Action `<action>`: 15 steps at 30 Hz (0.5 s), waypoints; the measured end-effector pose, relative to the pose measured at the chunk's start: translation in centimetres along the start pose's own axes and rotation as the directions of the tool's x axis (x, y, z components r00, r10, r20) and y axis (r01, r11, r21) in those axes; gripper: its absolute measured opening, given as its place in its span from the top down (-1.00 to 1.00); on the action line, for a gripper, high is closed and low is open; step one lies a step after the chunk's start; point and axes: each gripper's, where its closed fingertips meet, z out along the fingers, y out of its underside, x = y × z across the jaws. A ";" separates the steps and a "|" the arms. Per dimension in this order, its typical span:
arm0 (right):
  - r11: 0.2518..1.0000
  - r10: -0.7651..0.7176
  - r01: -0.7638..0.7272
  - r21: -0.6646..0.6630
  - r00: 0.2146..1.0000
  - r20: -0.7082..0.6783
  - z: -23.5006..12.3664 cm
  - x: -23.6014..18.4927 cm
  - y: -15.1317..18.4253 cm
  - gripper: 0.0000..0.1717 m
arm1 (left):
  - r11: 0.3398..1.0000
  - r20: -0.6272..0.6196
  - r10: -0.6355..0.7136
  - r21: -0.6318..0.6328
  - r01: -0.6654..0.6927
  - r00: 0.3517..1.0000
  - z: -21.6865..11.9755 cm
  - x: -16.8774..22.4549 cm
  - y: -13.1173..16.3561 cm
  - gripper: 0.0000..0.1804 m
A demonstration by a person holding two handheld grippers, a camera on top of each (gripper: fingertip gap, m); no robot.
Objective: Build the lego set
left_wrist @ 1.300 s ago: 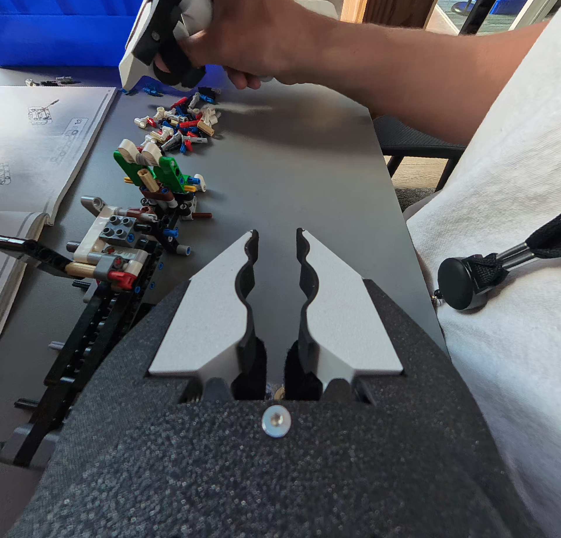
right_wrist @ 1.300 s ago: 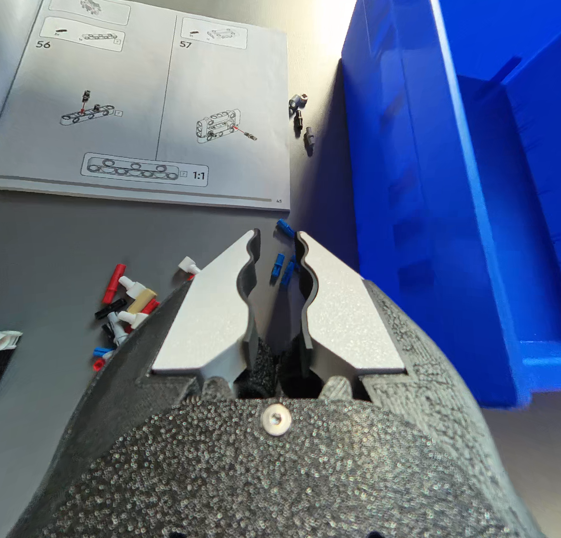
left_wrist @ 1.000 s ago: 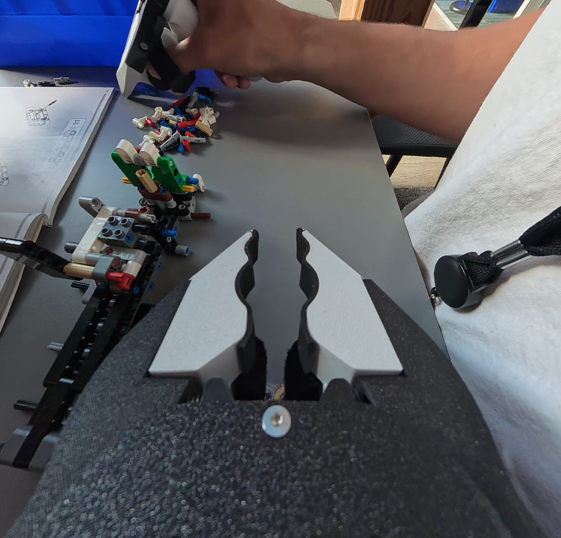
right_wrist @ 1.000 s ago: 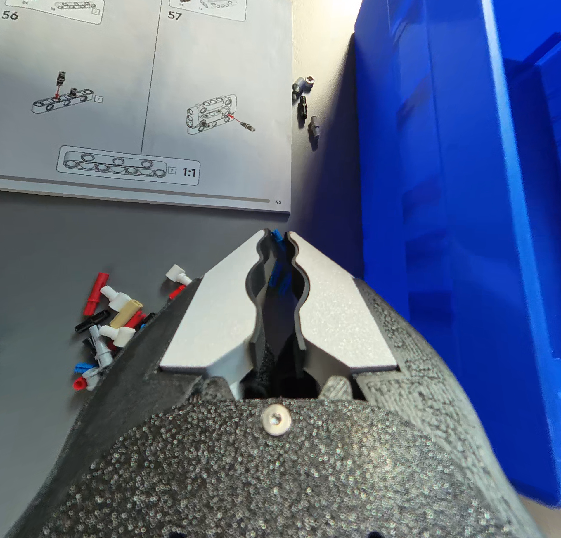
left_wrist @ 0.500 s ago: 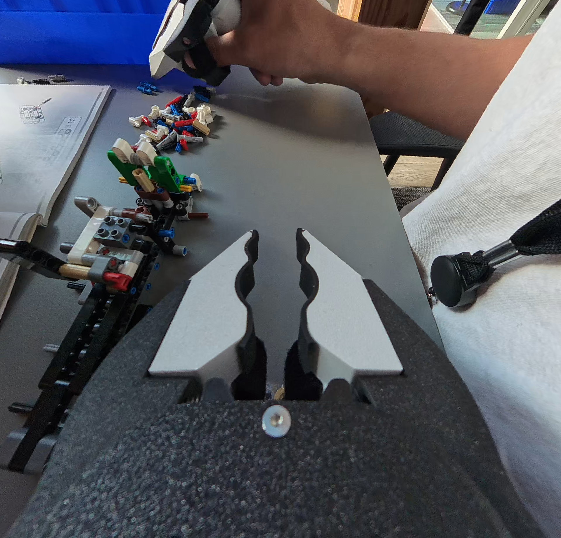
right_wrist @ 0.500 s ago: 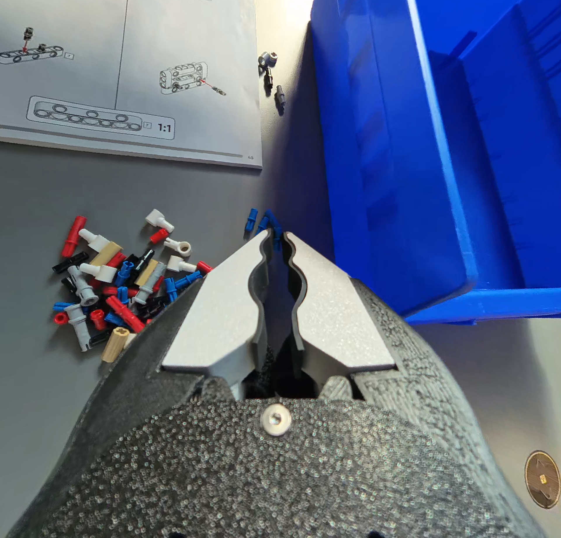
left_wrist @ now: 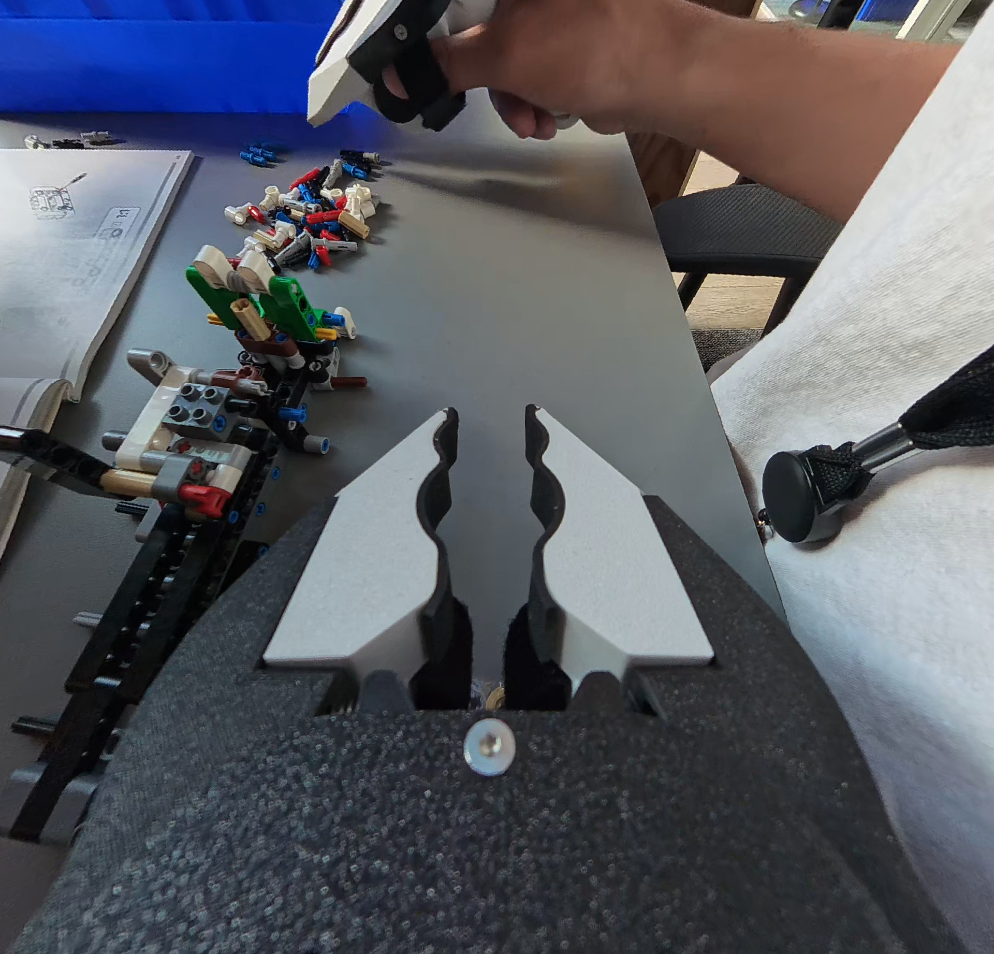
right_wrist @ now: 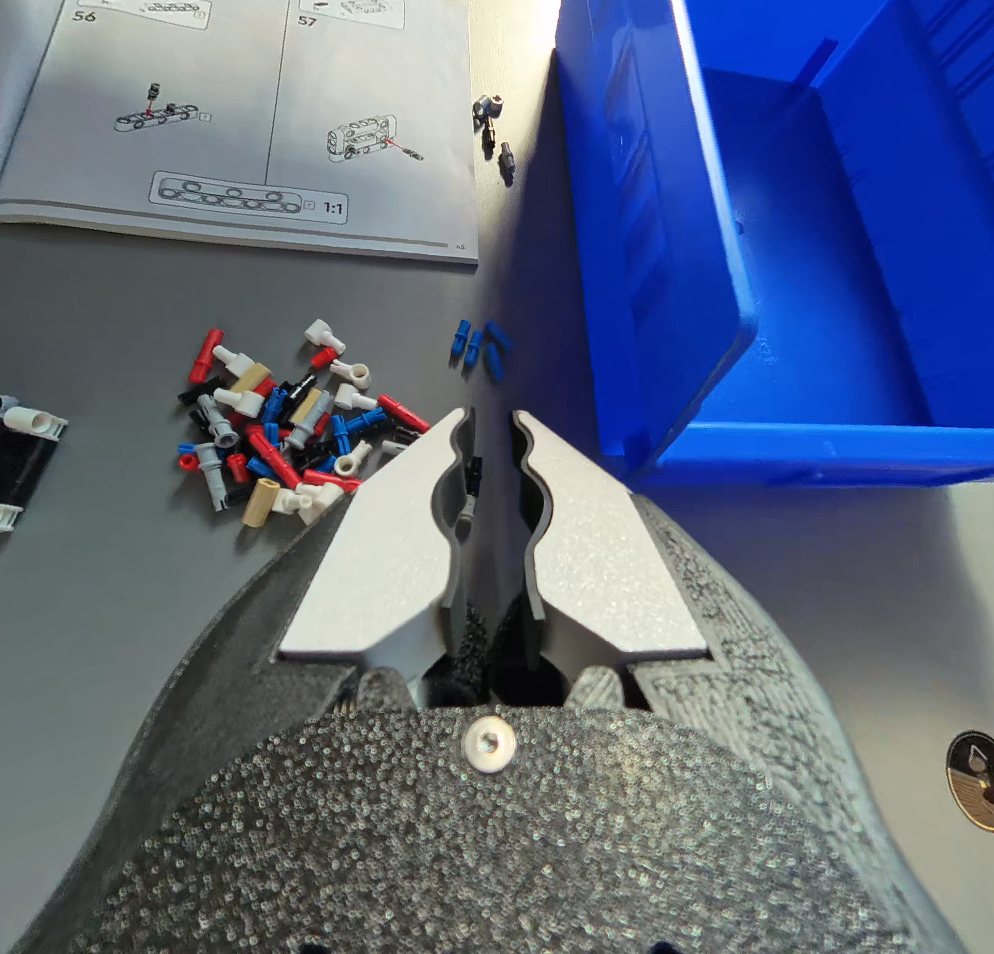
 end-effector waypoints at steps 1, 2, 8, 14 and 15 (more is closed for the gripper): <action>1.000 0.006 -0.005 -0.010 1.000 0.013 -0.4 0.0 0.5 0.85 | 1.000 -0.001 -0.001 -0.001 0.001 1.000 0.0 0.0 0.0 0.75; 1.000 0.010 -0.009 -0.012 0.999 0.049 -0.9 -0.5 1.0 0.79 | 1.000 -0.001 -0.001 -0.001 0.001 1.000 0.0 0.0 0.0 0.75; 0.999 0.044 -0.041 -0.026 0.992 0.121 -1.9 -1.4 3.2 0.68 | 1.000 -0.002 0.001 -0.003 -0.001 1.000 0.1 0.1 0.0 0.75; 1.000 0.009 -0.008 -0.015 0.995 0.097 -1.0 -1.8 3.1 0.65 | 1.000 -0.003 0.014 -0.007 -0.014 1.000 0.2 0.4 0.0 0.75; 1.000 0.001 0.001 -0.015 0.996 0.090 -0.9 -1.8 3.0 0.66 | 1.000 -0.002 0.016 -0.007 -0.016 1.000 0.2 0.4 0.0 0.75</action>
